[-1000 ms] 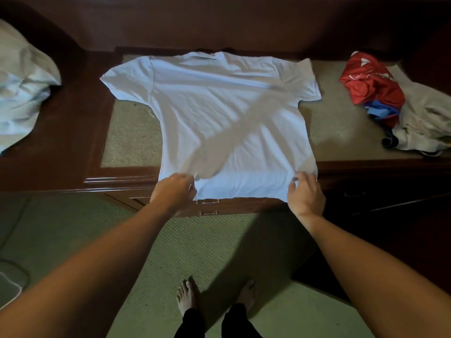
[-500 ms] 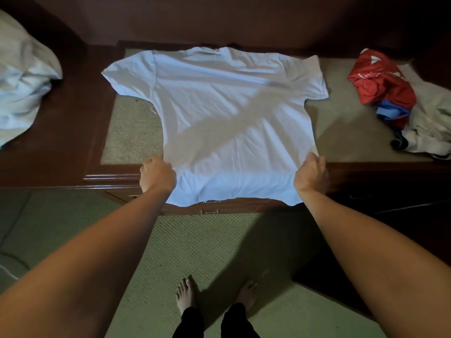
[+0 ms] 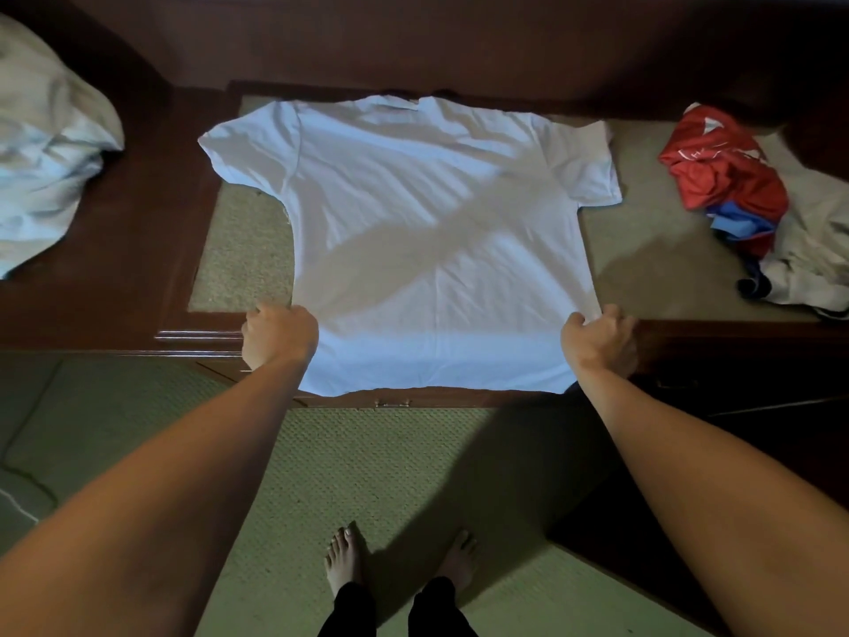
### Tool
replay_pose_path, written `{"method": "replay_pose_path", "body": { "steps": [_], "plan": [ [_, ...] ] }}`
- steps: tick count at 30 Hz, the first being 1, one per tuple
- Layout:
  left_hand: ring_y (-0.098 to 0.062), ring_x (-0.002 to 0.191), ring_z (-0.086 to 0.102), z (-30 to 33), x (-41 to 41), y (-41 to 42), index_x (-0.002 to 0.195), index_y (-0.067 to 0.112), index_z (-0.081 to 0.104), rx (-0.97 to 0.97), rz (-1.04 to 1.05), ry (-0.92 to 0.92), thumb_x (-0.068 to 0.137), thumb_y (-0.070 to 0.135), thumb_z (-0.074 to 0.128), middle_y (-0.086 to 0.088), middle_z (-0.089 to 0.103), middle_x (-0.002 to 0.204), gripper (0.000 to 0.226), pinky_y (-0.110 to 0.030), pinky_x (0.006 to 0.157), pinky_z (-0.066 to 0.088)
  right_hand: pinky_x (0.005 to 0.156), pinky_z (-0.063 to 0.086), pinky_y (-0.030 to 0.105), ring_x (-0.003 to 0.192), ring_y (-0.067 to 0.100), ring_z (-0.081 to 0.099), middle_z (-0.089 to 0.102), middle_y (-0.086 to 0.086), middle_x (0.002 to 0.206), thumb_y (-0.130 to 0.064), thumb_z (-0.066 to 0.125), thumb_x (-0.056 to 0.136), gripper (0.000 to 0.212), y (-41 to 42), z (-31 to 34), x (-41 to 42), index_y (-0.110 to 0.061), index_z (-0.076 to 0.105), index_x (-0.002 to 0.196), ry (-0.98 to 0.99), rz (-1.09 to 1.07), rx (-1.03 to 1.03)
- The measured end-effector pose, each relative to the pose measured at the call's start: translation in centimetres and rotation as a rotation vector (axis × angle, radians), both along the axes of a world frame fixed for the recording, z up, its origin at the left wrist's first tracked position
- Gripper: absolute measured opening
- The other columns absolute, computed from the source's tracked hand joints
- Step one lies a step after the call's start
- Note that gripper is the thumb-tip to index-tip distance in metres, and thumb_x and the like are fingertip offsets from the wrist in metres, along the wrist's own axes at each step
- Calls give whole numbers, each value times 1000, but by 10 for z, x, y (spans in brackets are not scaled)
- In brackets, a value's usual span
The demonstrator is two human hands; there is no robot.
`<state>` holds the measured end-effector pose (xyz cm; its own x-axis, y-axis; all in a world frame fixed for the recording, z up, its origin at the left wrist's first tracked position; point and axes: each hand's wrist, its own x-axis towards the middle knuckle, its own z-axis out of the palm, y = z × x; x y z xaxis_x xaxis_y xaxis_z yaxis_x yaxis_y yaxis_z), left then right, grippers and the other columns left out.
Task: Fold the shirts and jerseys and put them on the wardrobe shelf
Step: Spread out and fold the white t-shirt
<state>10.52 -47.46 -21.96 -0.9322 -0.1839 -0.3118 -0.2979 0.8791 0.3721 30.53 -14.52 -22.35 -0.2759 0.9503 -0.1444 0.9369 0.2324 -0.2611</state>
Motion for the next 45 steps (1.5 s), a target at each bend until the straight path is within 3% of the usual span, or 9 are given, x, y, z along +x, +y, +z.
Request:
{"method": "replay_pose_path", "body": {
  "steps": [3,8,13,19,22,28,37,42,45],
  "plan": [
    [-40,117,57,0,-4,1,123,0,58,-27,-1,-26,97,30,45,-21,61,125,42,-52,91,50,90,48,51,117,44,56,49,19,135,-38,45,103,46,8,-3,-8,-7,52,135,-28,25,6],
    [-39,108,61,5,-2,-3,117,3,61,-101,-43,-88,95,14,53,-19,62,117,26,-44,74,46,88,51,50,108,45,61,59,19,126,-28,51,99,33,20,0,-6,-6,56,122,-7,-3,-40],
    [-40,114,58,22,-5,5,123,4,53,-44,34,-55,82,21,52,-17,60,124,45,-50,90,51,85,48,48,108,47,61,54,19,132,-28,57,95,42,13,16,-23,-10,48,131,35,111,-31],
    [-36,95,61,40,-42,31,106,9,63,85,-62,21,89,22,49,-14,66,104,25,-41,82,50,82,42,39,104,41,61,58,13,125,-32,53,99,29,-3,26,-88,-13,61,119,75,361,-40],
    [-30,87,55,49,-76,45,102,10,64,137,-128,52,91,20,49,-9,62,95,21,-37,76,45,79,39,37,102,40,62,61,13,121,-29,50,100,27,-10,29,-139,-12,65,114,113,442,-49],
    [-35,95,61,41,-193,71,100,7,62,178,-262,156,96,22,46,-14,66,104,23,-40,78,49,82,47,39,104,39,62,66,13,118,-28,46,103,29,1,29,-268,-12,66,117,178,518,1],
    [-32,129,46,9,-357,100,126,13,62,-60,-484,387,101,23,47,-10,54,138,31,-44,106,37,84,50,43,110,41,61,67,16,121,-25,46,105,31,52,19,-423,-16,62,130,91,576,149],
    [-31,110,56,-12,-392,141,110,13,69,-70,-661,520,96,23,53,-8,66,114,24,-44,97,42,85,53,43,111,40,64,68,14,122,-34,48,106,37,76,14,-465,-19,59,138,40,641,188],
    [-29,116,53,-12,-394,181,117,18,69,8,-750,476,97,29,53,-5,64,121,28,-42,97,39,76,50,39,102,39,66,71,14,111,-38,52,103,34,87,8,-477,-16,69,121,-19,723,196]
  ]
}}
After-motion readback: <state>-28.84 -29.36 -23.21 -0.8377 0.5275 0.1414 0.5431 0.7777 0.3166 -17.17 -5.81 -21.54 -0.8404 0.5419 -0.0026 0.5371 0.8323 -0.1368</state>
